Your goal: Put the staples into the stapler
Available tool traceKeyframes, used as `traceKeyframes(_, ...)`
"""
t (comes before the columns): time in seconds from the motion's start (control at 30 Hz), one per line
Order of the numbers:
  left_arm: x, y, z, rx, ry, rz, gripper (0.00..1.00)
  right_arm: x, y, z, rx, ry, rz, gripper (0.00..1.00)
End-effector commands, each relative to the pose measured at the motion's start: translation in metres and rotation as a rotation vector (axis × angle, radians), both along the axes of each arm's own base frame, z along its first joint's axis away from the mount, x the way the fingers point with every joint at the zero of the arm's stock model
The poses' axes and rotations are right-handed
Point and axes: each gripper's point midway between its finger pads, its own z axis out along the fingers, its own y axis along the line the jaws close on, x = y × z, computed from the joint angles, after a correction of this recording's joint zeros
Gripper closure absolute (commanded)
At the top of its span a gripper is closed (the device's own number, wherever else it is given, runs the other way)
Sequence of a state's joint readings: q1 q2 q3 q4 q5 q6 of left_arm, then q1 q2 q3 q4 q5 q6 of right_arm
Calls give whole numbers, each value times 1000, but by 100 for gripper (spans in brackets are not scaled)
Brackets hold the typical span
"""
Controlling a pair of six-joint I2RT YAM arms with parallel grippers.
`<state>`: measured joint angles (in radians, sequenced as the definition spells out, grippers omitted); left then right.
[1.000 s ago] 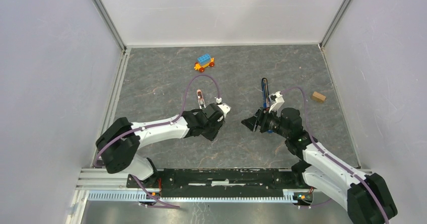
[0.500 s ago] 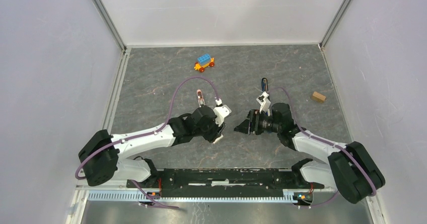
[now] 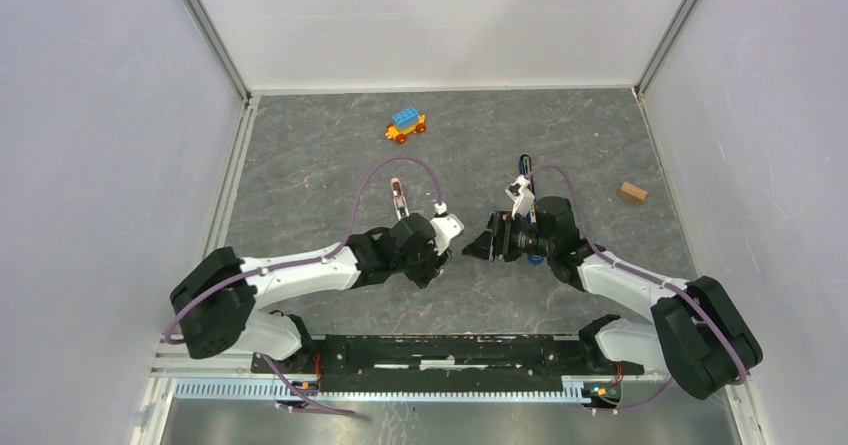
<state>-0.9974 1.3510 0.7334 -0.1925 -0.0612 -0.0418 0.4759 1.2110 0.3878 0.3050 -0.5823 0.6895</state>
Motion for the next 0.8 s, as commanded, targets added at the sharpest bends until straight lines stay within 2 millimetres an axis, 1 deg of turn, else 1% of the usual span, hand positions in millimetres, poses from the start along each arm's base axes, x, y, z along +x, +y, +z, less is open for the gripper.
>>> traceKeyframes(0.0,-1,-4,-15,50,68,37,41,19,-4,16,-43,-93,-42,24)
traceKeyframes(0.13,-3,-9,-24,66,106,28,40,21,-8,17,-65,-107,-64,23)
traceKeyframes(0.37,0,-10,-39,119,128,39,39,21,-12,16,-76,-118,-81,23)
traceKeyframes(0.53,3,-10,-41,130,126,56,38,22,-12,18,-75,-126,-83,24)
traceKeyframes(0.67,3,-6,-45,144,124,62,37,22,-14,18,-79,-132,-90,23)
traceKeyframes(0.77,3,-3,-48,155,125,72,39,21,-14,17,-81,-127,-91,23)
